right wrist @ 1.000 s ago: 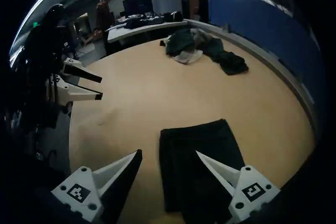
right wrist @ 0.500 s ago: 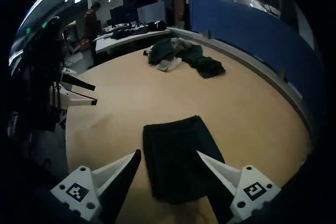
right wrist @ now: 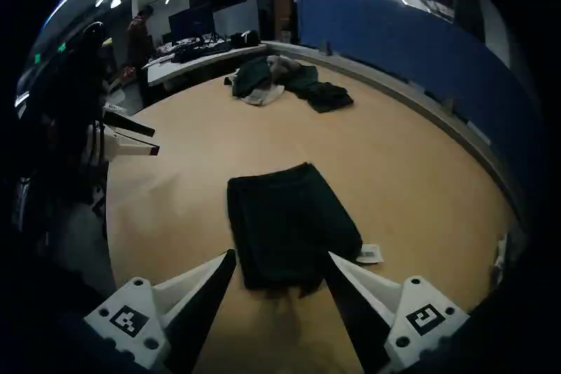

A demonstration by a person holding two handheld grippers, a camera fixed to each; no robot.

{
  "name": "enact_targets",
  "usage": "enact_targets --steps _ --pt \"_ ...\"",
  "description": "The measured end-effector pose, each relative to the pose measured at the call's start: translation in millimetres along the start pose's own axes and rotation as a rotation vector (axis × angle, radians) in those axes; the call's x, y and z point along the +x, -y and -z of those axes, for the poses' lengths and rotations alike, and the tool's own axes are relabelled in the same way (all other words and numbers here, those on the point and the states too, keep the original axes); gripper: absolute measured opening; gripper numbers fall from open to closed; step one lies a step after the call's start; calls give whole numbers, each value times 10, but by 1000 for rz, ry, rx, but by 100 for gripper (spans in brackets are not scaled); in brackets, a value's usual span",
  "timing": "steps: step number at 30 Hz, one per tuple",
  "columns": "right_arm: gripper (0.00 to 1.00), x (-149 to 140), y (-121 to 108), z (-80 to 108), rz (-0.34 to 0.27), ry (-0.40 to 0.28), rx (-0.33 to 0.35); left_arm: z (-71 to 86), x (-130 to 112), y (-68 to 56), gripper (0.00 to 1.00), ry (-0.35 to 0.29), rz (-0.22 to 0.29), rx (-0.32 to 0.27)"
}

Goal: Fold towel

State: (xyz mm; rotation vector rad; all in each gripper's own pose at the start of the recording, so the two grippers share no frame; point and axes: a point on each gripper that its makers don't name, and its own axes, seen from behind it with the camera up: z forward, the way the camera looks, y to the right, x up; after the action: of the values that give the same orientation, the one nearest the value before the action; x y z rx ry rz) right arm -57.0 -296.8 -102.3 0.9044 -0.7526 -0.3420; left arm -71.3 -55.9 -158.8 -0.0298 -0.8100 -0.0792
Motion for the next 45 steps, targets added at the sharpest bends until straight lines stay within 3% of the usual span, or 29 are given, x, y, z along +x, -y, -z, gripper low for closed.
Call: enact_targets --steps 6,15,28,31,35,41,45 --pt "87 -40 -25 70 3 6 -19 5 5 -17 97 -1 -2 -3" --pt "84 -44 -38 181 -78 -6 -57 10 -7 -8 97 -2 3 -3" --pt "58 -126 13 100 -254 14 -82 18 23 -13 97 -6 2 -7" --pt "44 -136 22 78 -299 14 -89 18 16 -12 97 -6 3 -8" --pt "34 -127 36 61 -347 9 -94 18 2 -7 97 -5 5 -8" --pt "14 -146 61 55 -356 10 -96 19 -10 -1 97 -5 3 -9" --pt "12 -149 82 56 -345 10 -88 16 -6 -2 97 -5 1 -10"
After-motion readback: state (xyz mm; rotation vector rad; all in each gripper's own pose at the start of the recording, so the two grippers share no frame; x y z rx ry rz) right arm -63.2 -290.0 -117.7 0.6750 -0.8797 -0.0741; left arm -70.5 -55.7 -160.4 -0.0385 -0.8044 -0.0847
